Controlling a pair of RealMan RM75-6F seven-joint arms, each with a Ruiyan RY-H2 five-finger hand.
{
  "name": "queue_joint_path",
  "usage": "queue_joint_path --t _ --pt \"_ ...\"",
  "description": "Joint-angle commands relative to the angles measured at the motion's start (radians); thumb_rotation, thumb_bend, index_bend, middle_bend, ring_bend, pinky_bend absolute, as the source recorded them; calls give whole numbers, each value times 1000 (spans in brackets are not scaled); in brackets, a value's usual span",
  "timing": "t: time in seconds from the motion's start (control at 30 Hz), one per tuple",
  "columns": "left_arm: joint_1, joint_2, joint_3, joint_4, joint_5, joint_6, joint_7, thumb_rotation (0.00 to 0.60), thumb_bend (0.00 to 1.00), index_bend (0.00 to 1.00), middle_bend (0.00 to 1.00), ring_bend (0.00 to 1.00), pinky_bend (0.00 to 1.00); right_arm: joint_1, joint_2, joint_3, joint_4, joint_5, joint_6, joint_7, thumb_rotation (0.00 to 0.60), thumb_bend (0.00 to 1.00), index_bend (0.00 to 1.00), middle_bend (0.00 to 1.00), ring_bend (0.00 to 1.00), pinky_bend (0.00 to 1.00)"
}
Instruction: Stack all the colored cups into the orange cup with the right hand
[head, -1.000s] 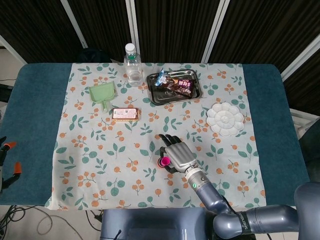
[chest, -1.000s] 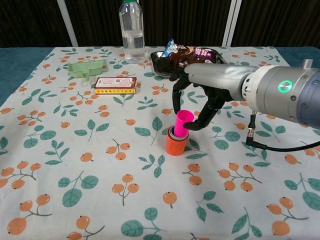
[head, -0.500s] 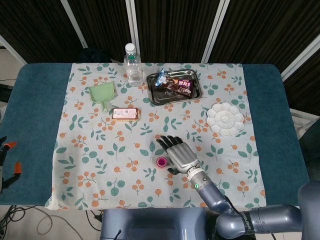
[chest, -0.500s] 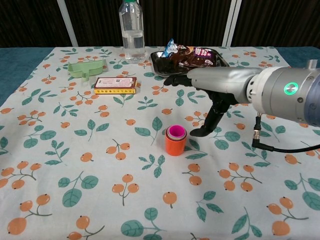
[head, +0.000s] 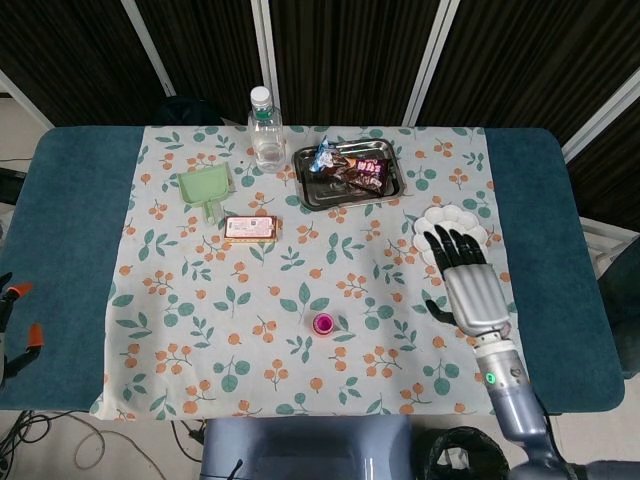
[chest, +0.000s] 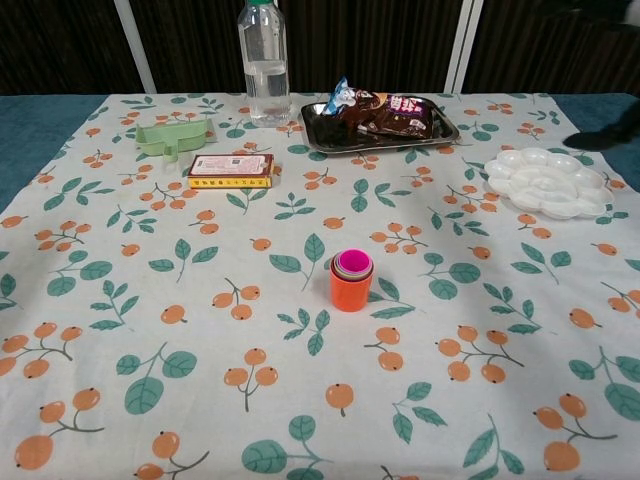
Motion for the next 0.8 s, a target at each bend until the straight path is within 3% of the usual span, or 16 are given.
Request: queue_joint_path --t 0.03,0.33,0.53,0.8 --pt "0 1 -1 -2 1 2 0 600 462 226 61 0 51 -159 57 -136 54 -164 118 84 600 306 0 0 0 78" --pt "-2 -1 1 -5 10 3 2 600 462 226 61 0 51 -365 -26 -211 259 -312 278 191 600 306 0 0 0 71" --pt "-3 -1 3 -7 17 3 4 600 462 226 61 0 51 -422 -57 -190 336 -316 279 246 600 305 0 0 0 65" --pt "-3 -1 6 -7 20 2 5 600 462 226 61 0 51 -449 -42 -164 342 -348 258 248 600 306 0 0 0 65"
